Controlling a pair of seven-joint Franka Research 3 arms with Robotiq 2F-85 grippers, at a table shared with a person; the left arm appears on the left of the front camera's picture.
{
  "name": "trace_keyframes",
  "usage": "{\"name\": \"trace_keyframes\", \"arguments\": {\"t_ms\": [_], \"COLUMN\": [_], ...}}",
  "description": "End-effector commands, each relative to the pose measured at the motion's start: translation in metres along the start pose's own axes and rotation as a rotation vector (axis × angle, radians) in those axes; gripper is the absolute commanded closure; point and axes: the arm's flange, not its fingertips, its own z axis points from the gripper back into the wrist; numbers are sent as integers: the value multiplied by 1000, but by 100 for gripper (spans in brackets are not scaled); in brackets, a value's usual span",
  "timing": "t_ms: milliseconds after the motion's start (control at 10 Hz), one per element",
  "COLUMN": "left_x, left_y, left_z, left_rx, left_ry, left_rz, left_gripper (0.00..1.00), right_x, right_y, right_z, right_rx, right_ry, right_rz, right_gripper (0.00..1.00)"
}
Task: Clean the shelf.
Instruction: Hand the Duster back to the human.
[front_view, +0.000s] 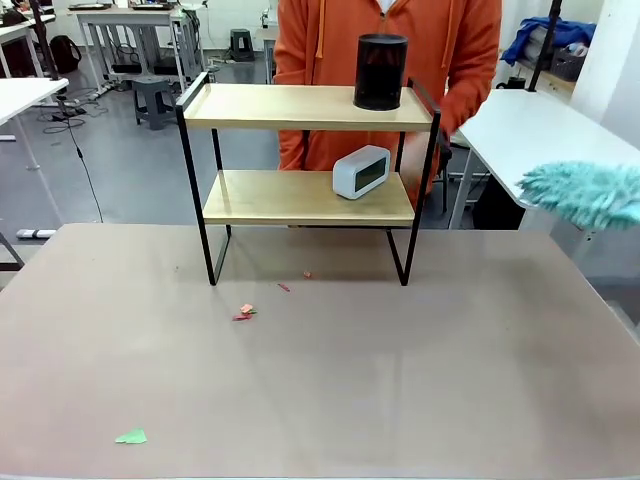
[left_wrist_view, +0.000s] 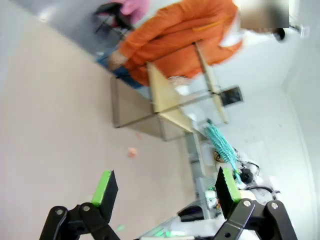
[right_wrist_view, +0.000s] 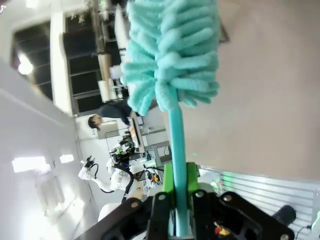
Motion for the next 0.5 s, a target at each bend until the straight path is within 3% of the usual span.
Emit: {"name": "trace_keyframes", "arguments": {"t_ms": [0, 100, 200, 300, 400], "left_x": [9, -1, -20, -46, -69], "left_y": [-60, -82, -97, -106, -111], "left_z": [-45, -77, -114, -147, -168], "left_rx": [-222, -265, -284, -293, -294], "left_ry": [110, 193, 289, 357, 402], "left_rz": [-45, -76, -78, -78, -88], "left_gripper": [0, 0, 0, 0, 0], "right_x": [-10, -21, -39, -67, -83], "right_y": [67, 102, 131, 147, 153], "right_z": [42, 57, 54, 36, 22], "right_rx": [194, 224, 242, 217, 251], "right_ry": [43, 167, 380, 623, 806], "right_rz": [310, 459, 563, 647, 716], "right_gripper": [88, 88, 88, 88, 88]}}
